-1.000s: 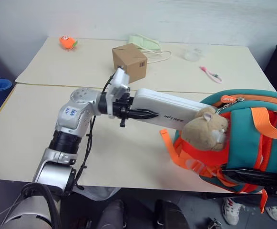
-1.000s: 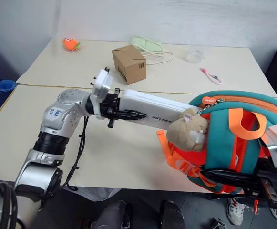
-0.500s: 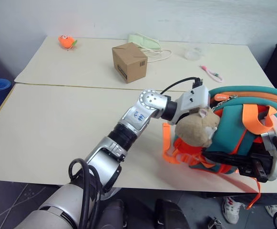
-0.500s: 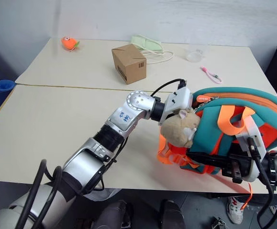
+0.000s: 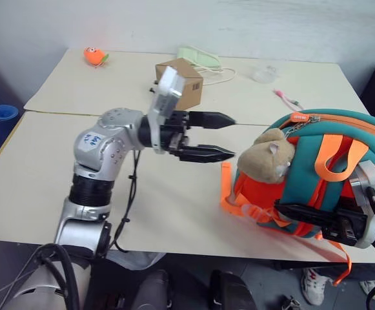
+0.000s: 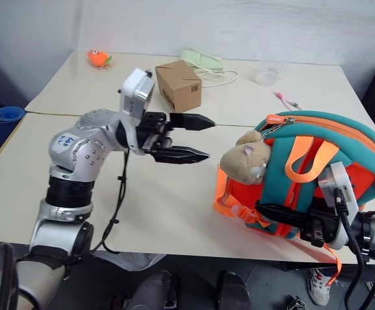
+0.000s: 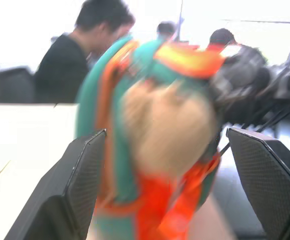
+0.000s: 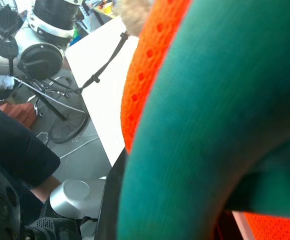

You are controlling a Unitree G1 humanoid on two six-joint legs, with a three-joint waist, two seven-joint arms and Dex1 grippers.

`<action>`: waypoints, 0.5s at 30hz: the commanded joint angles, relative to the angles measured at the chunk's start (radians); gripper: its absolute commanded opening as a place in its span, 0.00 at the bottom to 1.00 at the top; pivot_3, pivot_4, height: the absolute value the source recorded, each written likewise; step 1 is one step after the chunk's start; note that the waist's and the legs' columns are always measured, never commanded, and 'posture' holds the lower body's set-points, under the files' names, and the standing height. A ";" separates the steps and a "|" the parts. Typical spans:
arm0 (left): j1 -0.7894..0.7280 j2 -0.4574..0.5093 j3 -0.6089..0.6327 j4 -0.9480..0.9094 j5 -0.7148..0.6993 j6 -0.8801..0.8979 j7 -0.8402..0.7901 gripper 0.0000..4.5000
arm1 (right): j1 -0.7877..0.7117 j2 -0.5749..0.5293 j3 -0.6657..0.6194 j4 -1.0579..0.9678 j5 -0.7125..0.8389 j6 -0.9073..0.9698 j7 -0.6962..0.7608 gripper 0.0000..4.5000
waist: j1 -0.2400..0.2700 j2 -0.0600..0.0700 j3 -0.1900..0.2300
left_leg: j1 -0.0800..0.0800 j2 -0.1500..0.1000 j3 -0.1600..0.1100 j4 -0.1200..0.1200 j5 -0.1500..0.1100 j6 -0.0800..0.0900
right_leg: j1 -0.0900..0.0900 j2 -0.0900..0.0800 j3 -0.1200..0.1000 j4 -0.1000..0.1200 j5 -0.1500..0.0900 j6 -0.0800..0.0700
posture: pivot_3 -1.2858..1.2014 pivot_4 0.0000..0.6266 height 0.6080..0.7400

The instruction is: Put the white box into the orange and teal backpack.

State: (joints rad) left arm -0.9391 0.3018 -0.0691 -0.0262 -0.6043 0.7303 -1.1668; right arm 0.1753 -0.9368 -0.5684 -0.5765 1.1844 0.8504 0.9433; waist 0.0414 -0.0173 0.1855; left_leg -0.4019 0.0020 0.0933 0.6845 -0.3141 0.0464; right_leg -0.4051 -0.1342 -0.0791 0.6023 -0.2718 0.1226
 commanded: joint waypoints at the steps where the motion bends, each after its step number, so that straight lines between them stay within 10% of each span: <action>1: -0.031 -0.053 -0.103 -0.012 0.077 -0.045 0.077 0.89 | -0.007 -0.004 -0.032 -0.028 0.046 0.002 -0.019 0.00 | 0.001 0.000 0.000 | 0.000 0.000 0.000 0.000 0.000 0.000 | 0.001 0.000 0.000 -0.001 0.000 0.000 | 0.52 0.24 1.00; 9: -0.053 -0.067 -0.163 0.141 0.242 -0.210 0.153 0.51 | 0.027 -0.001 -0.093 -0.027 0.082 0.003 -0.043 0.00 | -0.009 0.000 0.000 | 0.000 0.000 0.002 0.000 0.000 -0.001 | -0.002 0.002 -0.006 -0.002 0.000 0.000 | 0.52 0.24 1.00; 15: -0.145 0.132 -0.057 0.375 0.252 -0.318 0.027 0.13 | 0.125 0.014 -0.220 0.004 0.093 0.011 -0.022 0.00 | -0.018 0.000 0.000 | -0.001 0.001 0.003 -0.001 0.000 0.000 | -0.004 0.002 -0.007 -0.001 0.000 0.000 | 0.52 0.24 1.00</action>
State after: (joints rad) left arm -1.0528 0.3962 -0.1812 0.3077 -0.3642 0.4526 -1.1103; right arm 0.2893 -0.9347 -0.7355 -0.5767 1.2559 0.8613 0.9046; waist 0.0229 -0.0171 0.1854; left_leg -0.4027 0.0031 0.0962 0.6836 -0.3137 0.0463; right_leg -0.4089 -0.1318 -0.0857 0.6026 -0.2719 0.1224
